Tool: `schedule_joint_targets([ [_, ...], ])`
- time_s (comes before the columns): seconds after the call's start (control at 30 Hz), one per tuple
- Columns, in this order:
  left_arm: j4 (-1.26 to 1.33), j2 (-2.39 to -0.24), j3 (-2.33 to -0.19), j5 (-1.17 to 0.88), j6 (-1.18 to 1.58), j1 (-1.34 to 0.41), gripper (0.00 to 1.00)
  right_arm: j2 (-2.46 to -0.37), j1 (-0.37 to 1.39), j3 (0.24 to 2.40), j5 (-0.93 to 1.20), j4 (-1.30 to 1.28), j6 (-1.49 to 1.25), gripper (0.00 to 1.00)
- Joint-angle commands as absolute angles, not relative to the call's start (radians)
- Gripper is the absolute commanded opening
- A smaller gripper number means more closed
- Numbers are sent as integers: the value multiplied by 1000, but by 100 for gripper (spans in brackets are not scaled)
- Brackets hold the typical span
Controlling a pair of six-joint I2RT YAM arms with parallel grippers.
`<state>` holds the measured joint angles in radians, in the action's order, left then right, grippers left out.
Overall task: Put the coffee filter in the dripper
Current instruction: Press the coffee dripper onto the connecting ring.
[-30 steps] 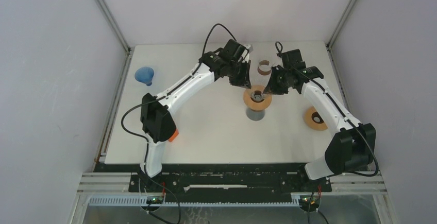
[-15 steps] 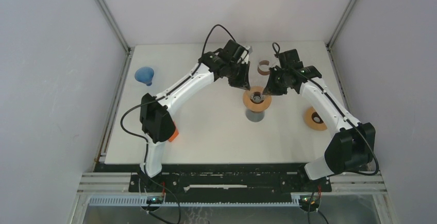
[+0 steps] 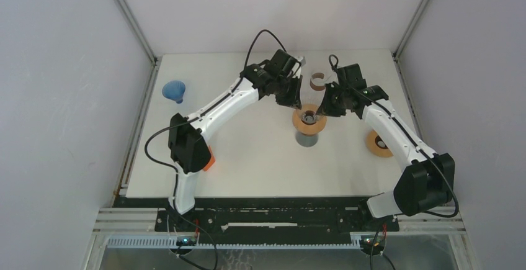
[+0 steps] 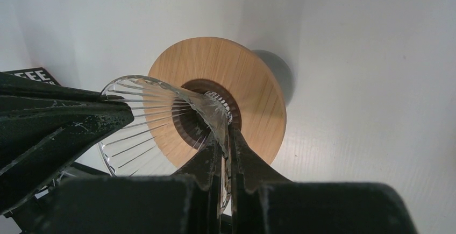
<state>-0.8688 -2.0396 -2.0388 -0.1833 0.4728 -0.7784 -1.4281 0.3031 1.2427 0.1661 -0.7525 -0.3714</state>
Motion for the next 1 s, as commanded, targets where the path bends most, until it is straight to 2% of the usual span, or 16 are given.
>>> schedule_joint_targets([
  [0.0, -888, -2052, -1981, -175, 430, -826, 0, -1494, 321, 1161, 121, -798, -327, 0],
  [0.53, -844, -2048, -1877, -158, 442, -844, 0, -1495, 319, 1132, 137, -777, -325, 0],
  [0.77, -849, -2024, -1942, -115, 448, -834, 5, -1452, 312, 1204, 154, -796, -328, 13],
  [0.97, -844, -1998, -1989, -101, 468, -793, 17, -1413, 303, 1252, 164, -802, -337, 23],
])
